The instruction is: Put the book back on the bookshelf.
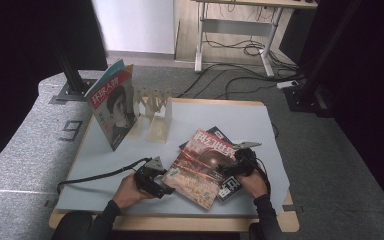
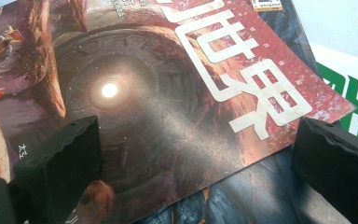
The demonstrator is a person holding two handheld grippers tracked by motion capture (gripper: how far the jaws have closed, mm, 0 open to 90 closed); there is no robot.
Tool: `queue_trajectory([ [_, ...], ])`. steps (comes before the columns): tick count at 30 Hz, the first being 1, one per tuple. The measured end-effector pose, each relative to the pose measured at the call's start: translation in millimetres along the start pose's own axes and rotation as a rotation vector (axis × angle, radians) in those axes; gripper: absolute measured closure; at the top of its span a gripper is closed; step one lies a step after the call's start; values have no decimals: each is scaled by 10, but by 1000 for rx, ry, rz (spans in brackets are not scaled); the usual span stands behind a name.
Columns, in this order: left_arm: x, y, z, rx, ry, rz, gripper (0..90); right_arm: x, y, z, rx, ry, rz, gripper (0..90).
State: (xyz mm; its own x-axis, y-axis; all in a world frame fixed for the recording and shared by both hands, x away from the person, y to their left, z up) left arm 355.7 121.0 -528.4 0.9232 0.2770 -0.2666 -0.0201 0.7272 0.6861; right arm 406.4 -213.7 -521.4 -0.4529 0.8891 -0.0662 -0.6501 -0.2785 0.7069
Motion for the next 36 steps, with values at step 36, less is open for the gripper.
queue_trajectory([
  [36, 3, 20, -116, -2, -12, 8, 536, -7, 244, -175, 8, 23, 18, 114],
])
Point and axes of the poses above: each handheld gripper's, and its own axes: y roughly backward along the jaws, z roughly out of its top, x roughly to its left, the point moved 2 cm from there along -y, roughly forward along the jaws, and after that the axes turned 11 degrees about -z, right-handed, at the moved point
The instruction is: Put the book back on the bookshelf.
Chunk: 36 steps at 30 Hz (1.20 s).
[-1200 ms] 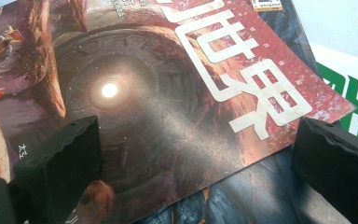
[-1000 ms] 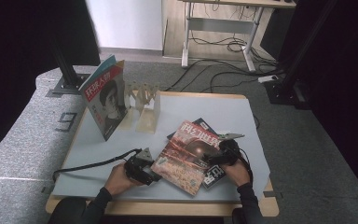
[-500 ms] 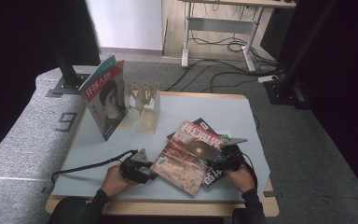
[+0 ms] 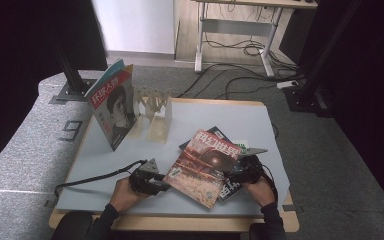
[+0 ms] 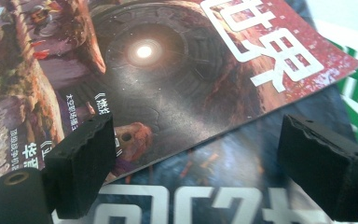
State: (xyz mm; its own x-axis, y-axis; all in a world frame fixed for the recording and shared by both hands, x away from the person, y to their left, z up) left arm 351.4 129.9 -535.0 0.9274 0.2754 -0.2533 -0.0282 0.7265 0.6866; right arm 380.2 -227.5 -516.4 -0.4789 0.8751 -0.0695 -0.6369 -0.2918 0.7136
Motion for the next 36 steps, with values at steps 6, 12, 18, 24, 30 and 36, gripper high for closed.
queue_trajectory([
  [6, -14, -58, 42, -5, 7, -9, 541, -98, -2, -24, 0, -25, -2, 110],
  [12, -15, -127, 108, -23, 23, -29, 543, -183, -16, -23, -5, -42, -2, 114],
  [18, -2, -190, 162, -27, 30, -50, 548, -420, -99, 54, 4, -68, -41, 105],
  [24, 8, -226, 205, -27, 28, -50, 549, -618, -192, 133, 16, -85, -65, 85],
  [30, 28, -271, 264, -29, 24, -49, 550, -768, -294, 192, 25, -114, -68, 60],
  [36, 66, -310, 310, -41, 36, -47, 557, -846, -342, 228, 26, -119, -73, 43],
])
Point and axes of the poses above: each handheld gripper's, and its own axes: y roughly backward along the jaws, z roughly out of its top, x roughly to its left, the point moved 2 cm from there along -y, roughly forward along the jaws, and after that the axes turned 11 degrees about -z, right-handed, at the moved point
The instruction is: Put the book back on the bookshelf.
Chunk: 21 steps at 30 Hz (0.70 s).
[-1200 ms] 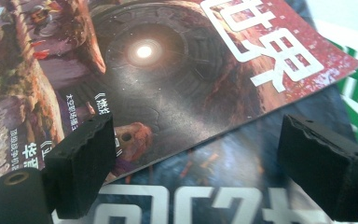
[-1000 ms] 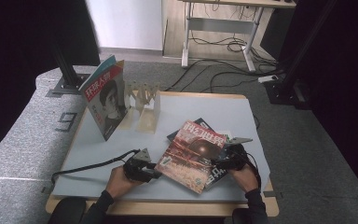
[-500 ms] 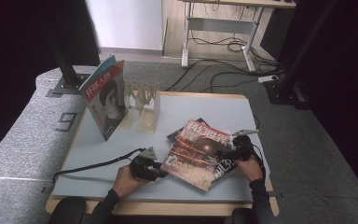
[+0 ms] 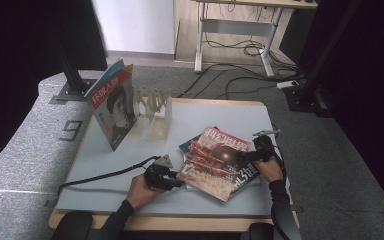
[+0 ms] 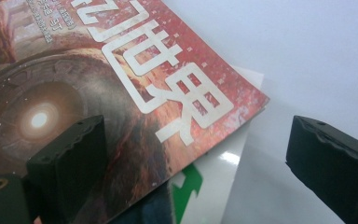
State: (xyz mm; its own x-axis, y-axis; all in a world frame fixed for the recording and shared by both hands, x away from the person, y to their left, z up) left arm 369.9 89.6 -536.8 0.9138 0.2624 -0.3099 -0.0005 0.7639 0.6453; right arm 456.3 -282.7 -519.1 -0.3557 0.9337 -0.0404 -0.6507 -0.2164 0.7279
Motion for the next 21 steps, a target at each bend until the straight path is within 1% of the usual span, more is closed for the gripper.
queue_trajectory([
  [3, 23, -25, 41, 1, -1, 10, 558, -58, -60, 23, 11, -19, 7, 0],
  [7, 47, -46, 72, -1, -6, 16, 558, -123, -127, 49, 21, -50, 35, 0],
  [11, 76, -58, 83, -12, -3, 11, 559, -146, -158, 75, 28, -58, 42, 0],
  [14, 94, -60, 89, -16, -4, 5, 559, -175, -219, 97, 43, -89, 86, 0],
  [15, 93, -61, 88, -17, -5, 5, 559, -180, -231, 98, 45, -99, 96, 0],
  [16, 93, -61, 88, -17, -5, 5, 559, -180, -231, 98, 45, -99, 96, 0],
  [19, 97, -60, 88, -15, -8, 4, 559, -204, -278, 94, 59, -138, 140, 1],
  [20, 97, -60, 88, -15, -8, 4, 559, -207, -277, 95, 61, -141, 148, 27],
  [21, 98, -59, 88, -15, -8, 3, 559, -207, -277, 95, 61, -141, 148, 27],
])
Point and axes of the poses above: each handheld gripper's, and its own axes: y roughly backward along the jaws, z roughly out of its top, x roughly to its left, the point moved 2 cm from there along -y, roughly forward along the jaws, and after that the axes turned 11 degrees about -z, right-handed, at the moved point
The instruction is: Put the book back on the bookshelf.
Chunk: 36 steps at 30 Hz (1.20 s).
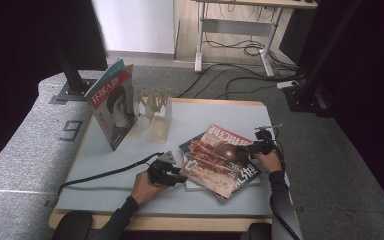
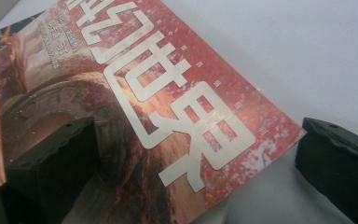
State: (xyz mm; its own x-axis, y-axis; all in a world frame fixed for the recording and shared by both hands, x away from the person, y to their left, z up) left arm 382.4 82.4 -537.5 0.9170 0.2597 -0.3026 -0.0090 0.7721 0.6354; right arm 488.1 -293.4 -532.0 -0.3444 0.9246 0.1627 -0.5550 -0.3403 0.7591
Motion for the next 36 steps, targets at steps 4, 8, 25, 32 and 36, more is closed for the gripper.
queue_trajectory([
  [4, 3, 0, 0, 1, -1, -3, 559, 39, 60, 23, -13, 23, -19, 123],
  [8, 3, 0, 0, 1, -2, -3, 558, 87, 134, 57, -27, 63, -88, 216],
  [25, -28, 53, 20, 6, 11, 27, 489, 183, 479, 145, -148, 70, -157, 808],
  [32, 9, 138, 98, -38, 30, 25, 326, 275, 584, 176, -198, 92, -150, 828],
  [36, 79, 161, 145, -58, 49, 22, 277, 373, 678, 217, -228, 121, -144, 832],
])
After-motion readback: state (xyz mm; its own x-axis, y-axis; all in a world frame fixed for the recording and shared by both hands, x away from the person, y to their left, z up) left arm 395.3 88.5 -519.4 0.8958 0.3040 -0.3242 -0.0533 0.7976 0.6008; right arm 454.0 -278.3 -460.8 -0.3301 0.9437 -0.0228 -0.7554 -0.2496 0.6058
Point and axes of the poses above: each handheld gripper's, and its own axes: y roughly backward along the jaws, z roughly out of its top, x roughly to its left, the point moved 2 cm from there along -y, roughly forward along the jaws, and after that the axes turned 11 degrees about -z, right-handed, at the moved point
